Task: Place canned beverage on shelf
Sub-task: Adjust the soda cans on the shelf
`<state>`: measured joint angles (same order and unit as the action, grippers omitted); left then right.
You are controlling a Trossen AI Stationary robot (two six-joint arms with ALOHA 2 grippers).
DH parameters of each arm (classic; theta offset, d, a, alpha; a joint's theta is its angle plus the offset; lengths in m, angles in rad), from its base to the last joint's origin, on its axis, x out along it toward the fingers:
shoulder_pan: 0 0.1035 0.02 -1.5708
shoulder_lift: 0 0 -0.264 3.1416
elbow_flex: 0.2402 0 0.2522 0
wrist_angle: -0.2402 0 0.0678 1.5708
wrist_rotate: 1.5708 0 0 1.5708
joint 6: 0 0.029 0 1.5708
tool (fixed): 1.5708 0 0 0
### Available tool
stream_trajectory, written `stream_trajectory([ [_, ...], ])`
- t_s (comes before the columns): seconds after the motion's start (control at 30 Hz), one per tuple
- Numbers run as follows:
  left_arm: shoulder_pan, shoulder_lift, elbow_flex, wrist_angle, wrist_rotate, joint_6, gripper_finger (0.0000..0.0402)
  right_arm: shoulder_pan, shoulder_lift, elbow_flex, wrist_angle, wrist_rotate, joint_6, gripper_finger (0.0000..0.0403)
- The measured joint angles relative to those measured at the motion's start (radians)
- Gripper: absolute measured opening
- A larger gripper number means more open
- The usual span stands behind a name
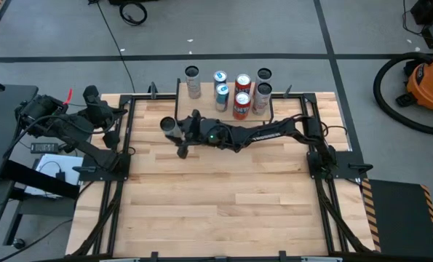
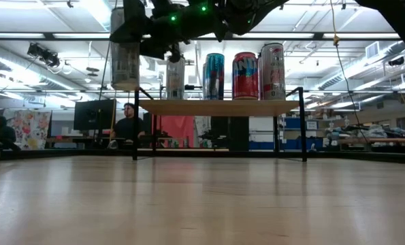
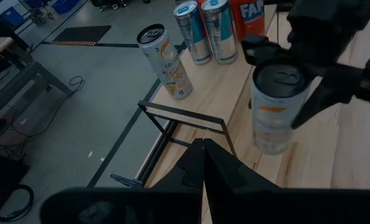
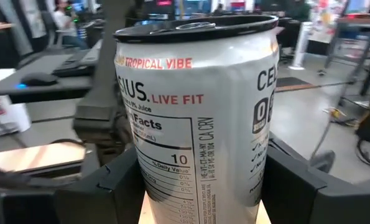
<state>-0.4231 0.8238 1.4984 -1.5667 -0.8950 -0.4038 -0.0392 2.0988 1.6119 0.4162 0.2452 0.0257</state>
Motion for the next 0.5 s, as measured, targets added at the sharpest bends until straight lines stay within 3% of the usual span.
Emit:
stream_trajectory([
  [0.17, 0.000, 0.000, 0.000, 0.000, 0.000, 0.000, 0.0007, -0.004, -0.026, 0.000, -0.029, -0.114, -0.006, 0.0257],
  [0.3, 0.000, 0.000, 0.000, 0.000, 0.000, 0.000, 0.0007, -0.024, -0.030, 0.000, -0.029, -0.308, 0.008, 0.0257],
  [0.5, 0.000, 0.000, 0.000, 0.000, 0.000, -0.001, 0.0007, -0.072, -0.035, 0.000, 0.003, -0.494, 0.050, 0.0257],
])
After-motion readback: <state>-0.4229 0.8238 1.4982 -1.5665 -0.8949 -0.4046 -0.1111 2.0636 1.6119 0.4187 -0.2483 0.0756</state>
